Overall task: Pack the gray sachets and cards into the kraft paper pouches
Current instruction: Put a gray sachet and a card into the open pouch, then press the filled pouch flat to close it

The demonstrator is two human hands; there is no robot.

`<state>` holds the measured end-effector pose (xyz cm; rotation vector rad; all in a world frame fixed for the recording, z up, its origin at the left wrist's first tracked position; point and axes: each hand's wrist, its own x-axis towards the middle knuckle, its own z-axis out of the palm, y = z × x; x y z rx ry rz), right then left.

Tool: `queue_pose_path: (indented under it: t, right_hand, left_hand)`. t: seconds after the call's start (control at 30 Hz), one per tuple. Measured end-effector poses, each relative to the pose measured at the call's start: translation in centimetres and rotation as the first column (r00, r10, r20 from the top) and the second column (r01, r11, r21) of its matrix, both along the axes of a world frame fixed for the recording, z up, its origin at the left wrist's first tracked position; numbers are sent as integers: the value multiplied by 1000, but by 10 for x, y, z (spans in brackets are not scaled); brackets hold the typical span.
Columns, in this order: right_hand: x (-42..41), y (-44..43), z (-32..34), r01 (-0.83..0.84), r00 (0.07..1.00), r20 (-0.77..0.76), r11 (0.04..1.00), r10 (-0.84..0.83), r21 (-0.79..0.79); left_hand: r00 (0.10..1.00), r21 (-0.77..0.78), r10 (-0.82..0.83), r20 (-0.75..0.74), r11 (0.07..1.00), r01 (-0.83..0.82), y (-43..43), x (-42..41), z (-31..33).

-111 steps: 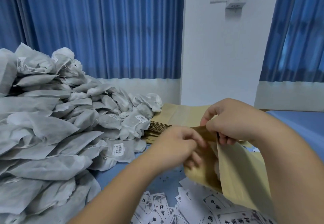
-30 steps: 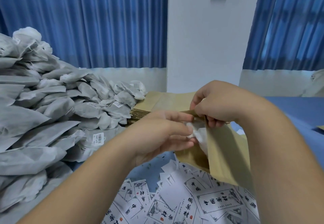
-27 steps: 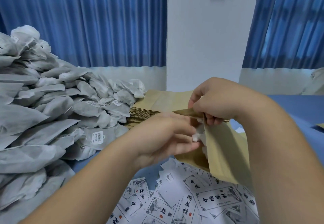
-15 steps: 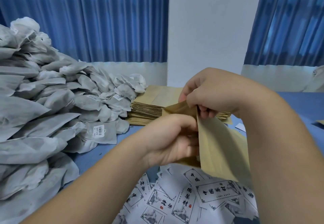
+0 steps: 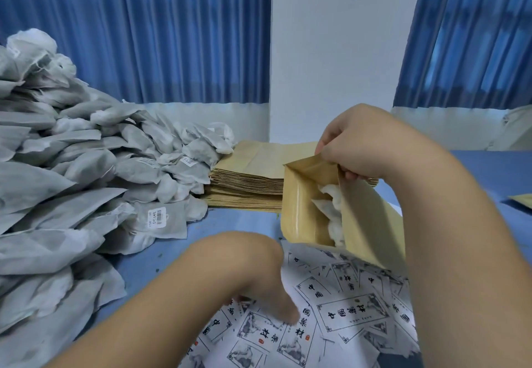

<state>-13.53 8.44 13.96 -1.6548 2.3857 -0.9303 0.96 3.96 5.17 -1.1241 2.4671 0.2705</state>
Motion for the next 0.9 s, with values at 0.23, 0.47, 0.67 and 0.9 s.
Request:
queue_pose_path:
  t: [0.23,0.47,0.67,0.9]
  right_hand:
    - [-3,-2,-2,-19,999,39,1000,19,20]
    - [-9,1,0,-41,996,75,999,40,17]
    - [-11,2,1,-41,995,87,999,39,19]
    - [-10,2,-1,-34,996,87,999,32,15]
  left_hand:
    - [997,-32,-66,-39,997,64,-8,-1,-1]
    - [976,34,-11,-217,999,19,-13,28,36]
    - [755,-277,-197,-625,961,21,-4,51,72]
    - [631,-578,-515,-581,806,126,1,23,50]
